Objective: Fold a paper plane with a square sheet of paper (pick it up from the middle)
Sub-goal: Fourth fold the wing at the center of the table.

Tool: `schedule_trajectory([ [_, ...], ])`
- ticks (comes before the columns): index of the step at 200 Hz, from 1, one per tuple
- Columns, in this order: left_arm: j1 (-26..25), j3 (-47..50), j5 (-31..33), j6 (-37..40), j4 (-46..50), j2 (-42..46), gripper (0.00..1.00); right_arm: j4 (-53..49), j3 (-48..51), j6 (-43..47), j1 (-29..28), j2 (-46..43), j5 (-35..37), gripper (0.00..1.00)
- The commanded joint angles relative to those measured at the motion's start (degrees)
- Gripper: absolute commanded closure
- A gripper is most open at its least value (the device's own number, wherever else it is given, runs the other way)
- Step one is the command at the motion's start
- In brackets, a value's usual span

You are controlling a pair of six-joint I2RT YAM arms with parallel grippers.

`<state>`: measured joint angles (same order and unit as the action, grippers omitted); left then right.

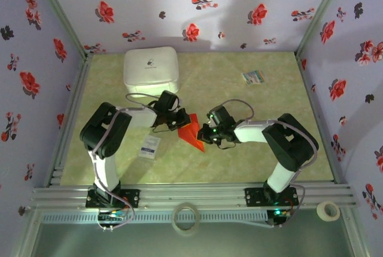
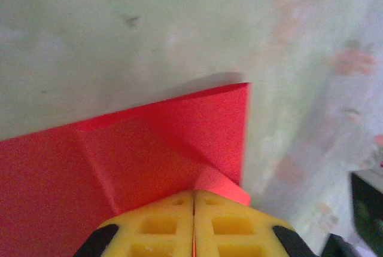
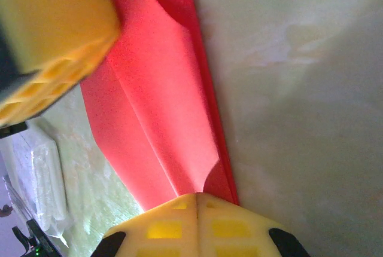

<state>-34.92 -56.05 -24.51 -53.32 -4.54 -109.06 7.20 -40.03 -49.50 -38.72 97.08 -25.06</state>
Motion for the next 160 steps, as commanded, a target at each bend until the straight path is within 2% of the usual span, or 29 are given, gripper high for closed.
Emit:
schedule_trajectory([
  [1, 1.21, -1.17, 0.74, 2.45, 0.40, -1.86, 0.92, -9.84, 3.01, 1.42, 0.00, 1.73, 3.79, 1.00],
  [57, 6.22, -2.06, 1.86, 5.22, 2.65, -2.14, 0.91, -9.96, 3.41, 1.69, -0.04, 1.55, 3.88, 1.00],
  [89, 8.31, -5.43, 3.77, 6.78, 7.11, -3.34, 0.92, -10.19, 3.20, 1.86, -0.04, 1.84, 3.57, 1.00],
  [126, 8.37, -8.29, 4.72, 7.39, 11.23, -3.63, 0.92, -10.84, 2.79, 2.43, -0.04, 1.54, 3.35, 1.00],
  [160, 8.13, -9.08, 8.36, 8.30, 15.17, 0.50, 0.92, -11.89, 2.36, 3.57, -0.04, 1.35, 3.12, 1.00],
])
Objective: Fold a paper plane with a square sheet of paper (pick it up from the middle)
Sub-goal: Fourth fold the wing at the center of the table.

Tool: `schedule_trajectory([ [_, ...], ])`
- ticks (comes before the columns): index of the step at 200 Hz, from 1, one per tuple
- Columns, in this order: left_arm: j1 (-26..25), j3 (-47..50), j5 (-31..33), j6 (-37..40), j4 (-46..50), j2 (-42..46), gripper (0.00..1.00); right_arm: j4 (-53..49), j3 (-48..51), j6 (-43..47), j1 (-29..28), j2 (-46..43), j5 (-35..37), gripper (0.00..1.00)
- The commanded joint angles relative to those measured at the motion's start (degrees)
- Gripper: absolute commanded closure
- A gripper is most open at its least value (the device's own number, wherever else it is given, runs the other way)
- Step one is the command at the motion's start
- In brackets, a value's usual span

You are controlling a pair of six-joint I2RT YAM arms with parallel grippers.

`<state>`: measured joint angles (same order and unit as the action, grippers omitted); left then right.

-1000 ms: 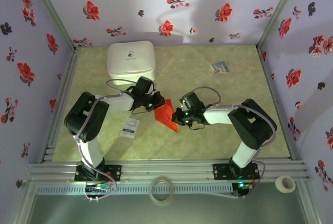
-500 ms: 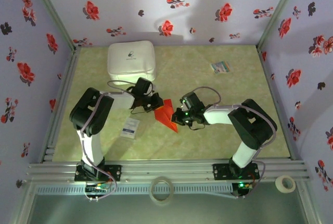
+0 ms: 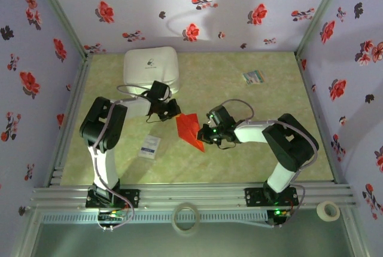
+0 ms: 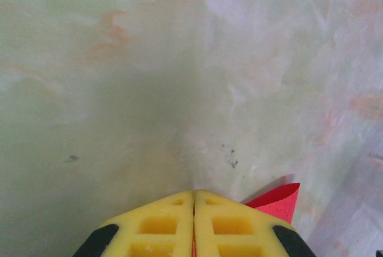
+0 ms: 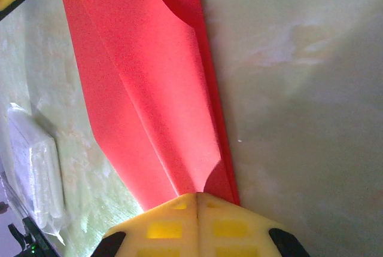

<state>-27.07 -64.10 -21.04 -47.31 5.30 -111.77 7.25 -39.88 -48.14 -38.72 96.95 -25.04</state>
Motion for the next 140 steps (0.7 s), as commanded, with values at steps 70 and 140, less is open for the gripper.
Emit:
schedule_trajectory([
  [70, -5.99, 2.90, 2.24, 1.59, 2.19, 11.61, 0.90, -12.28, 1.27, 3.10, 0.05, 1.41, 2.89, 1.00],
  [140, -9.94, 7.74, -0.76, -2.61, -7.07, 4.96, 0.91, -12.87, 0.29, 4.49, 0.21, 1.84, 1.62, 1.00],
])
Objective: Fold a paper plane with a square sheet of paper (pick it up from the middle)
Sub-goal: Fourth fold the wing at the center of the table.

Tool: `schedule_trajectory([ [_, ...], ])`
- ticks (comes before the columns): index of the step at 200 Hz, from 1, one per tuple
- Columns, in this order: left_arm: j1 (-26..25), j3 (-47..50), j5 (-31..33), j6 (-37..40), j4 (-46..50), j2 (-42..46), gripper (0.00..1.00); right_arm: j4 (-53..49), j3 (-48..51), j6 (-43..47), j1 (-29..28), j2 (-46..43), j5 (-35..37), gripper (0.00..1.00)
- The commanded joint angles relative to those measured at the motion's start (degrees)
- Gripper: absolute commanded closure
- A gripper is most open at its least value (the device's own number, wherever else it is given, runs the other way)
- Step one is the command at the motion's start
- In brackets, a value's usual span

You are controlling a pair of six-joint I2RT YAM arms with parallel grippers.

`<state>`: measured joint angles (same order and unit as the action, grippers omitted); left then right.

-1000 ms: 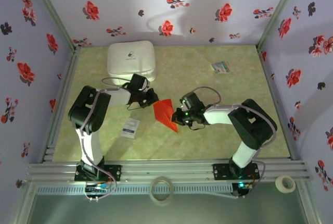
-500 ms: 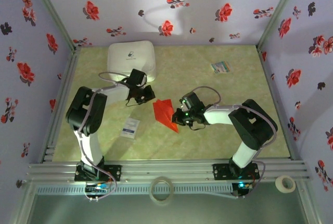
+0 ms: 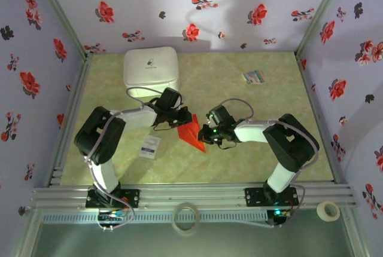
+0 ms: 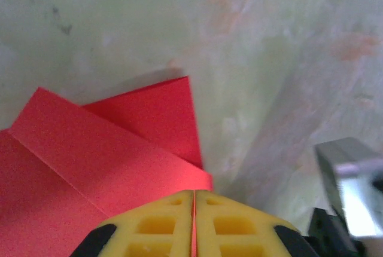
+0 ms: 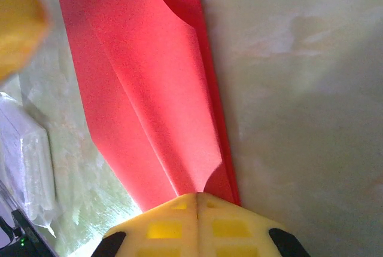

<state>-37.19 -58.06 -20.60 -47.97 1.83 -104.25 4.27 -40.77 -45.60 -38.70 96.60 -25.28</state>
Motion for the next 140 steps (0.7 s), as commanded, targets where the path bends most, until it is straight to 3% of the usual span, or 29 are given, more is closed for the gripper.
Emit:
schedule_trajectory([
  [1, 0.19, 1.76, -1.19, -1.96, -3.63, -2.64, 0.91, -9.90, 1.20, 1.98, 0.20, 2.24, 1.84, 1.00],
  [92, 0.28, 3.57, 0.50, -0.89, -2.07, -5.65, 0.93, -7.85, -5.18, -0.23, -0.13, -1.93, -2.46, 1.00],
  [140, 0.28, 3.44, 0.41, -1.02, -2.30, -5.38, 0.93, -4.72, -9.68, -2.51, -1.03, 4.29, -2.58, 0.99],
])
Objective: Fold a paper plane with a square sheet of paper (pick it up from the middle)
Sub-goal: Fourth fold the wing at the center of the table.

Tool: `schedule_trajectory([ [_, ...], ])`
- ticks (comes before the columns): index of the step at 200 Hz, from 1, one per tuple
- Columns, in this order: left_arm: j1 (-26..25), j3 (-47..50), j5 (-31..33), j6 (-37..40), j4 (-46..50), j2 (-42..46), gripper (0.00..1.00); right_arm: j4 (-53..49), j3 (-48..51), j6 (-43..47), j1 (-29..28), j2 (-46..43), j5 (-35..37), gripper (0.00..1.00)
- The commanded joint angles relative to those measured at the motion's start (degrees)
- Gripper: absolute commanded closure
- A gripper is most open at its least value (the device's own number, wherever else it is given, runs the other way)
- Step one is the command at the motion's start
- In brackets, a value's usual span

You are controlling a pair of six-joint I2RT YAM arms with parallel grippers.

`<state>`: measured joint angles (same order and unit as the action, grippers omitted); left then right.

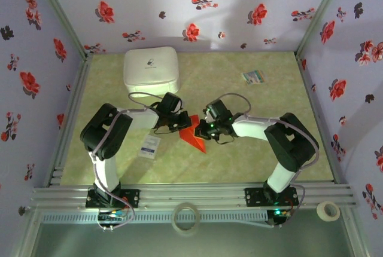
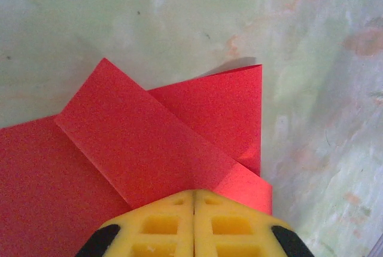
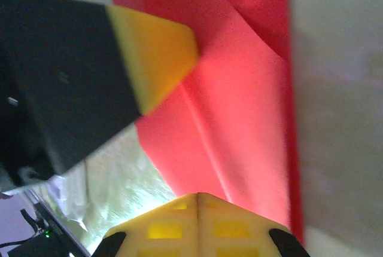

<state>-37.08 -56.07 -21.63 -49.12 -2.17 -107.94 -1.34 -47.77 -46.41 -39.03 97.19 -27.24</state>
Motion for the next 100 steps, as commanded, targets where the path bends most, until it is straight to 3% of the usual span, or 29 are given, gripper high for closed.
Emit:
schedule_trajectory([
  [1, 0.17, 1.47, 1.42, 0.15, 1.67, -1.67, 0.93, 0.95, -2.77, -1.73, -0.66, 3.88, -0.62, 0.99],
  [37, 0.19, 1.49, 1.42, 0.07, 1.55, -1.74, 0.94, 1.40, -2.07, -2.04, -0.79, 7.73, 0.33, 0.98],
  [100, 0.61, 1.84, 1.68, 0.15, 1.74, -2.06, 0.94, 0.87, 6.02, -0.71, -0.96, -0.87, -1.20, 0.94],
])
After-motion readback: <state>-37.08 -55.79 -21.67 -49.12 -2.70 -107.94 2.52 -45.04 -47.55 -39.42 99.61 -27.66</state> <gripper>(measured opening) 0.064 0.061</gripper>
